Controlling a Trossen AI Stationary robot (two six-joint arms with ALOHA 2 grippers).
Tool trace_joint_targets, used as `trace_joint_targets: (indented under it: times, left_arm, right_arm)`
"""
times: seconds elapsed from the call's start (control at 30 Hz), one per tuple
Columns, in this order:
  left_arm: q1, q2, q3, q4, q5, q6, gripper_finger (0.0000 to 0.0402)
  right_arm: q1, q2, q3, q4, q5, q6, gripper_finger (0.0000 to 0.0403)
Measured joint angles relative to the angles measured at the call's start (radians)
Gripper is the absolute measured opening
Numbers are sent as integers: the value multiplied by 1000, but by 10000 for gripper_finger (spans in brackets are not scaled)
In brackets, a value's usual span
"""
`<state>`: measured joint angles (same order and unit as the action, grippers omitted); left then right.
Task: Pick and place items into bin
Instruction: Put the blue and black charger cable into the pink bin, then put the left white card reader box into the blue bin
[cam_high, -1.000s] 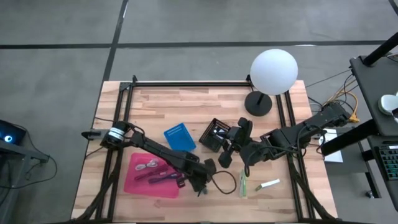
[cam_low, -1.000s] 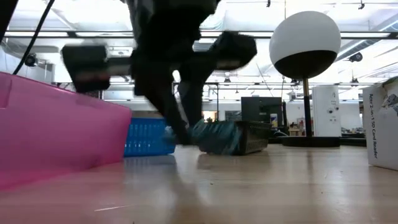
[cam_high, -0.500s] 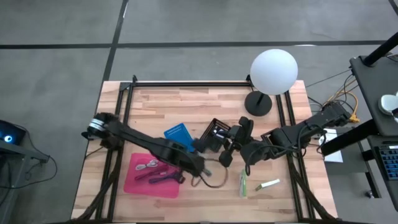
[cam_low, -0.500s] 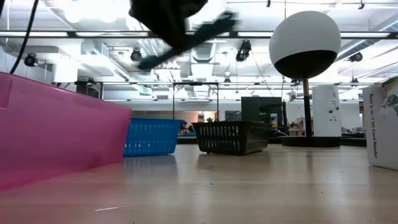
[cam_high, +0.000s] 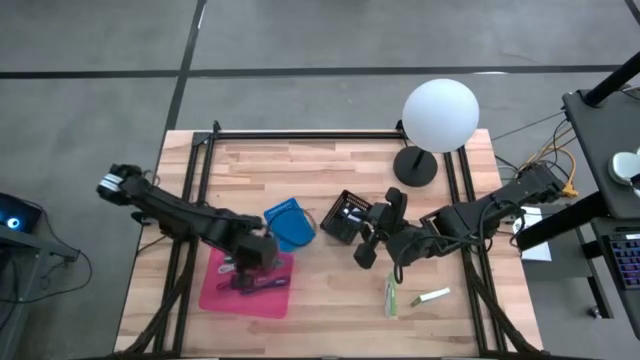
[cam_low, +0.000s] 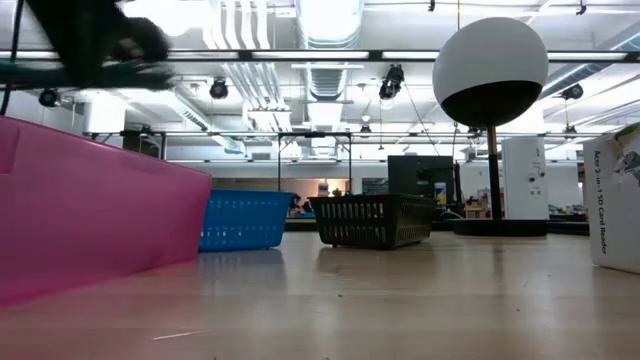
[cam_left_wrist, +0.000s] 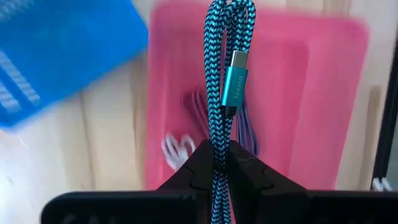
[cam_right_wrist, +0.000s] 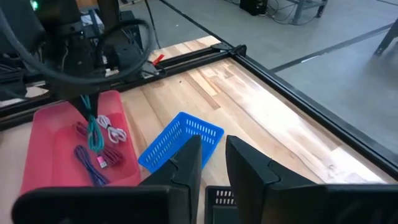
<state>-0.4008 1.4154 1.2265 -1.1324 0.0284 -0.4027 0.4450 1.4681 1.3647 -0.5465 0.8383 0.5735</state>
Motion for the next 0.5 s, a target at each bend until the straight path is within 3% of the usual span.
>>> trace_joint_targets:
  times: [0.2,0.33,0.5]
  left_arm:
    - [-20,-74,-162,7,29,-129,16]
    - [-20,-95,-222,21,33,-212,56]
    - [-20,-107,-230,60,34,-209,113]
  right_arm:
    - [0,0,0,-12,-2,0,59]
    - [0,0,0,-24,-8,2,61]
    - [0,0,0,-23,-9,2,67]
